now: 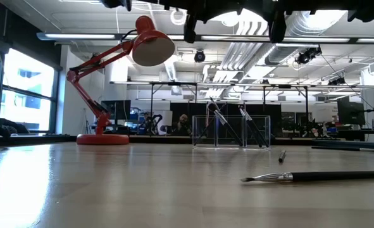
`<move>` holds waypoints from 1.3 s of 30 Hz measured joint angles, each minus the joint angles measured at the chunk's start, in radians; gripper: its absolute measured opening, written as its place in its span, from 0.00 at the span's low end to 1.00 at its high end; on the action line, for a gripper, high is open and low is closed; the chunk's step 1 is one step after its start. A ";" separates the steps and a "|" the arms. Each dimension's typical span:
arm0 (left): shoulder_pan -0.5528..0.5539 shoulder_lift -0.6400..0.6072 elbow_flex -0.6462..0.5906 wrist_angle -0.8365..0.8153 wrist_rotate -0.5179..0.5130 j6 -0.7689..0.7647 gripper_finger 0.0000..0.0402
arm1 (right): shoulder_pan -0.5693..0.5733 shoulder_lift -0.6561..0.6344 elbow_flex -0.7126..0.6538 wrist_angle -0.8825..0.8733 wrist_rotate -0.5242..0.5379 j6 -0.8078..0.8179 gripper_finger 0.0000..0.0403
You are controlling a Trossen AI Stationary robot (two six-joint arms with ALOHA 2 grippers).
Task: Put items in baskets/containers
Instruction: Put the powder brush into the transparent organizer
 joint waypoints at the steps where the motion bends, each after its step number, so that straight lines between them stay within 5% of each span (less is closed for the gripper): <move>1: 0.000 0.008 0.009 -0.016 0.005 0.000 0.08 | 0.000 0.000 0.000 0.001 0.008 -0.005 0.34; 6: 0.000 0.022 0.039 -0.039 0.021 0.001 0.08 | 0.000 -0.002 0.000 0.005 0.012 -0.021 0.31; 12: -0.002 0.022 0.039 -0.060 0.033 0.016 0.08 | 0.000 -0.002 0.000 0.000 -0.047 -0.057 0.10; 15: -0.002 0.022 0.039 -0.067 0.084 0.021 0.10 | 0.000 -0.002 0.000 -0.007 -0.076 -0.066 0.09; 26: 0.031 0.023 0.039 -0.056 0.173 -0.032 0.44 | -0.001 -0.001 -0.001 -0.051 -0.075 -0.037 0.09; 39: 0.069 0.023 0.042 -0.096 0.226 -0.057 0.46 | 0.000 0.000 -0.001 -0.067 -0.091 -0.026 0.09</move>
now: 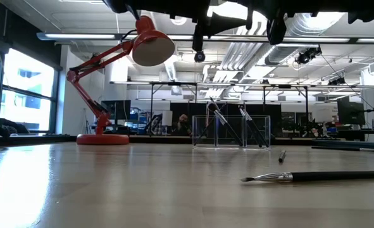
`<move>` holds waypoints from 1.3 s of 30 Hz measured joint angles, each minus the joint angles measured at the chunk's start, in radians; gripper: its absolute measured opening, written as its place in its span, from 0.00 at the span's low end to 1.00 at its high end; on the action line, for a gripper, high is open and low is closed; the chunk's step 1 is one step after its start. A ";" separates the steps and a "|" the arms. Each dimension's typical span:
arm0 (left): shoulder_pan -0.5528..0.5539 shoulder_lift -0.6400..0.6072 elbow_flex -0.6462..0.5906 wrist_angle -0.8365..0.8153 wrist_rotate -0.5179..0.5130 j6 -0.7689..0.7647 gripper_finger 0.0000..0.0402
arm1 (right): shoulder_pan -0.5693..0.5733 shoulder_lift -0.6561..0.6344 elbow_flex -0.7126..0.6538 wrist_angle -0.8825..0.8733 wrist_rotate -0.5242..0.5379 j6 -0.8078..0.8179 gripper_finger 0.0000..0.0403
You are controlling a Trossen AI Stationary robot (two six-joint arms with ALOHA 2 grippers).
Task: Put items in baskets/containers
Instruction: Put the powder brush into the transparent organizer
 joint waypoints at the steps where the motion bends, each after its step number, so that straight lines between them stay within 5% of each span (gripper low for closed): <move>1: 0.002 0.000 0.012 -0.027 0.008 -0.001 0.46 | 0.000 0.000 0.000 0.000 -0.002 0.000 0.09; 11: 0.002 0.039 0.194 -0.280 0.026 0.078 0.46 | 0.000 0.004 0.000 -0.005 -0.014 -0.003 0.09; 18: 0.010 0.039 0.194 -0.298 0.014 0.078 0.45 | 0.000 0.004 0.000 -0.005 -0.018 -0.005 0.10; 27: 0.013 0.036 0.195 -0.295 0.030 0.061 0.11 | 0.000 0.004 0.000 -0.008 -0.012 0.000 0.11; 39: 0.028 0.036 0.196 -0.410 -0.021 0.088 0.11 | -0.002 -0.027 0.000 -0.107 0.035 -0.016 0.17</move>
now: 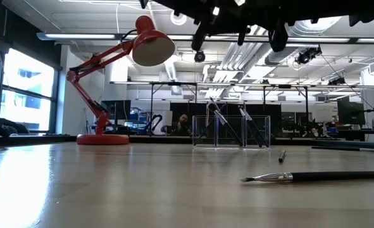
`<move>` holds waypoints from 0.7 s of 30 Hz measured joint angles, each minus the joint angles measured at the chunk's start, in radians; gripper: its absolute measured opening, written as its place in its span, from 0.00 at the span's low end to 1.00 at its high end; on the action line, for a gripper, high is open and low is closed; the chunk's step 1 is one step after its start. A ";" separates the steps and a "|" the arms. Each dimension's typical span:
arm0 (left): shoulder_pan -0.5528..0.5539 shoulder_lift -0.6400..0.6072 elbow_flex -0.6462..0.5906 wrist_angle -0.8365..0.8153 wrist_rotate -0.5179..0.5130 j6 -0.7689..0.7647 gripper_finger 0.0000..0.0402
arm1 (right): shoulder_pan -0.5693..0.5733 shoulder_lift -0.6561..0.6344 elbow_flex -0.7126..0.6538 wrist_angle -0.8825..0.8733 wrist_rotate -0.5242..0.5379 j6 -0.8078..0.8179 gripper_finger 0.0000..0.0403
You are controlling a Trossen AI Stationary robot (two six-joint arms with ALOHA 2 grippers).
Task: Put items in baskets/containers
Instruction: Put the powder brush into the transparent organizer
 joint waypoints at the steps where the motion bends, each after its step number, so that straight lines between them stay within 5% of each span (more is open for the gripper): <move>1: 0.003 0.000 0.000 -0.007 0.000 0.002 0.11 | -0.003 -0.014 0.000 -0.025 0.006 -0.010 0.17; 13: 0.074 -0.092 -0.081 -0.154 -0.072 0.060 0.11 | -0.017 -0.254 0.002 -0.386 0.075 -0.017 0.18; 21: 0.118 -0.096 -0.410 0.517 -0.057 0.106 0.11 | -0.017 -0.261 0.000 -0.514 0.151 0.050 0.18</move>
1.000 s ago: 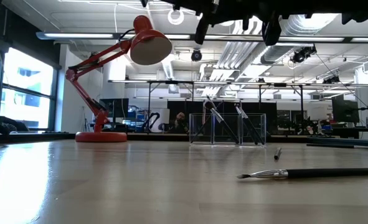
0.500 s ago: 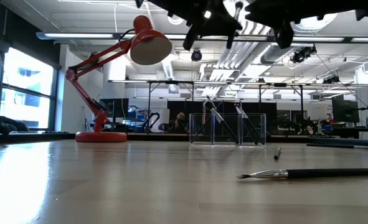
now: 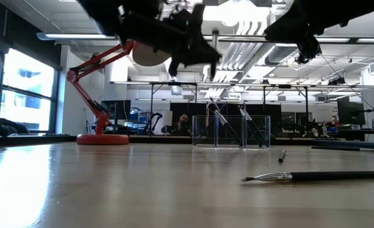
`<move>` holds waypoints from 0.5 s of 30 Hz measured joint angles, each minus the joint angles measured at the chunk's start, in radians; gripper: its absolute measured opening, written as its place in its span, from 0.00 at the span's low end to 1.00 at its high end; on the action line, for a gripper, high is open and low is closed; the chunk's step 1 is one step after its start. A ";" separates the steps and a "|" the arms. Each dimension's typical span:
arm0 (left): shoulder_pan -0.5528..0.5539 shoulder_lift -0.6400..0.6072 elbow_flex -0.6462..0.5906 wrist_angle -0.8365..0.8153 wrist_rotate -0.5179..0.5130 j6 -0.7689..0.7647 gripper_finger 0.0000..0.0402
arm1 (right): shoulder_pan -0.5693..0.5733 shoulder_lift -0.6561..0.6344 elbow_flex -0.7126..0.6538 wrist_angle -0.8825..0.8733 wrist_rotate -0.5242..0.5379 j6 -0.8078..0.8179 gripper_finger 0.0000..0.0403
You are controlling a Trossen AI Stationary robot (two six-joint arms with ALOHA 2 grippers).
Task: Put items in baskets/containers
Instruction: Put the powder brush into the transparent organizer
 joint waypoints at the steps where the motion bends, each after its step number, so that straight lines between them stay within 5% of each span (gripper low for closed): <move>1: 0.007 0.015 -0.031 0.114 -0.013 0.017 0.11 | 0.000 0.005 0.000 -0.011 0.010 0.000 0.18; 6: 0.086 0.155 -0.093 0.373 0.029 0.097 0.11 | -0.001 0.032 0.000 -0.011 0.085 -0.006 0.18; 15: 0.190 0.270 -0.053 0.355 0.120 0.110 0.11 | -0.011 0.042 0.000 -0.005 0.292 0.000 0.18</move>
